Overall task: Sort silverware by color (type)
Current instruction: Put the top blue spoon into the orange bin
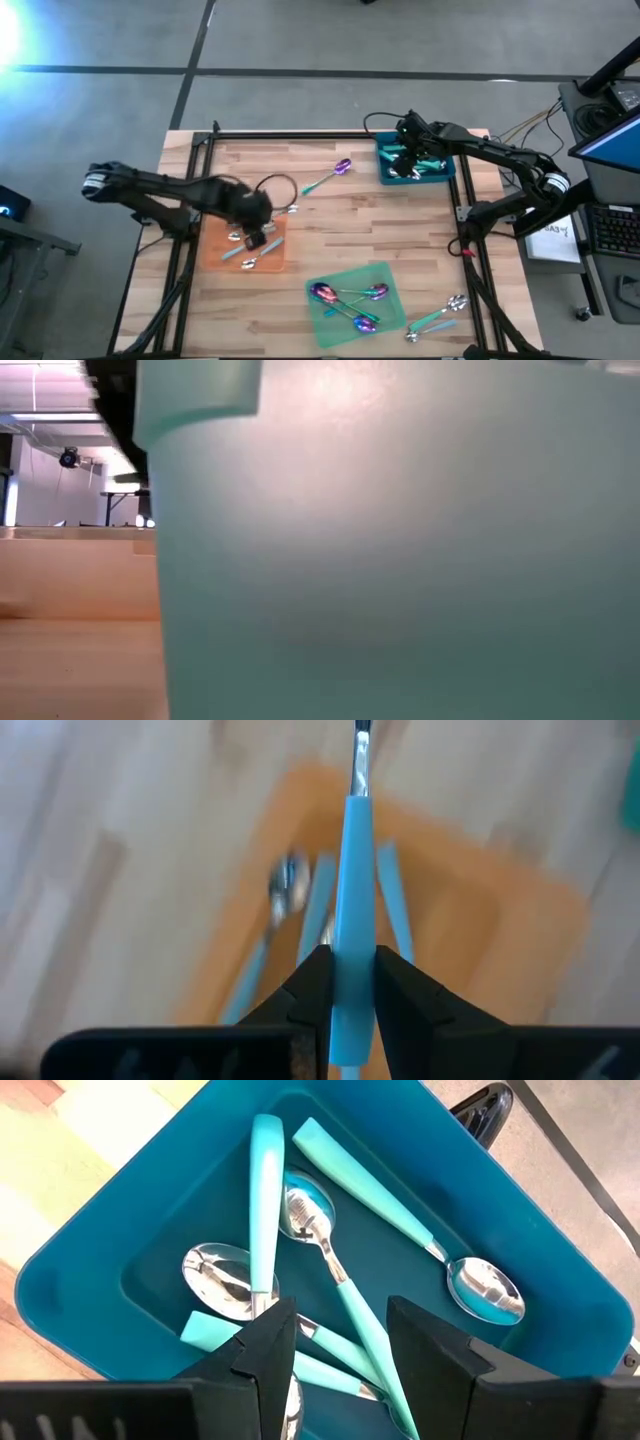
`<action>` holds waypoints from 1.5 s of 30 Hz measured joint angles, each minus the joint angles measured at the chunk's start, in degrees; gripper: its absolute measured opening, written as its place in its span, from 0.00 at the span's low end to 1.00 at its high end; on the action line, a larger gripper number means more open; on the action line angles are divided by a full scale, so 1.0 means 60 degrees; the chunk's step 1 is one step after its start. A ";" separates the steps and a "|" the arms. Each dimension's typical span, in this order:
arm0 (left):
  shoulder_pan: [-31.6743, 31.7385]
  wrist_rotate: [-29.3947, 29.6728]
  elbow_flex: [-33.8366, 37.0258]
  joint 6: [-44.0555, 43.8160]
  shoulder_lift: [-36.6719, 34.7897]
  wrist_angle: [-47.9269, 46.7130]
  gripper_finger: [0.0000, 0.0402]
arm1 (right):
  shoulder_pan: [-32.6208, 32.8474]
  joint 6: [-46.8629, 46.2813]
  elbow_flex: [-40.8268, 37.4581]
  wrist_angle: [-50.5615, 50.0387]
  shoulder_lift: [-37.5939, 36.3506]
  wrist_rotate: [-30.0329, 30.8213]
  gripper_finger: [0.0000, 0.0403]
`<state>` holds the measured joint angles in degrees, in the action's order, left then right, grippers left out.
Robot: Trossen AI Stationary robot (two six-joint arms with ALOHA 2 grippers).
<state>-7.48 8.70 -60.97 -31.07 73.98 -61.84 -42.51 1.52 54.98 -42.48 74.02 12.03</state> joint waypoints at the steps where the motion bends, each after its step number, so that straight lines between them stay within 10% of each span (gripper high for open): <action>1: -0.0205 -0.0032 0.0138 -0.0409 -0.0102 -0.0237 0.10 | 0.0002 0.0000 0.0000 0.0000 0.0000 0.0000 0.37; 20: -0.1313 -0.1238 0.2470 -0.4017 -0.0685 0.0130 0.35 | 0.0000 0.0000 0.0000 -0.0002 0.0000 0.0000 0.37; 29: -0.1353 0.0628 0.2335 -0.1633 -0.0718 0.2325 0.58 | 0.0000 0.0000 0.0000 -0.0002 0.0000 0.0001 0.37; 34: -0.1331 0.2497 0.2299 -0.0474 -0.0695 0.4341 0.57 | -0.0002 0.0000 0.0000 0.0000 0.0000 0.0000 0.37; 45: -0.1335 0.3063 0.2299 0.2908 -0.0431 0.8841 0.46 | -0.0001 0.0000 0.0000 0.0000 0.0000 0.0000 0.37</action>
<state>-15.49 27.08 -47.18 -13.62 71.39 -8.80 -42.51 1.52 54.98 -42.48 74.02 12.03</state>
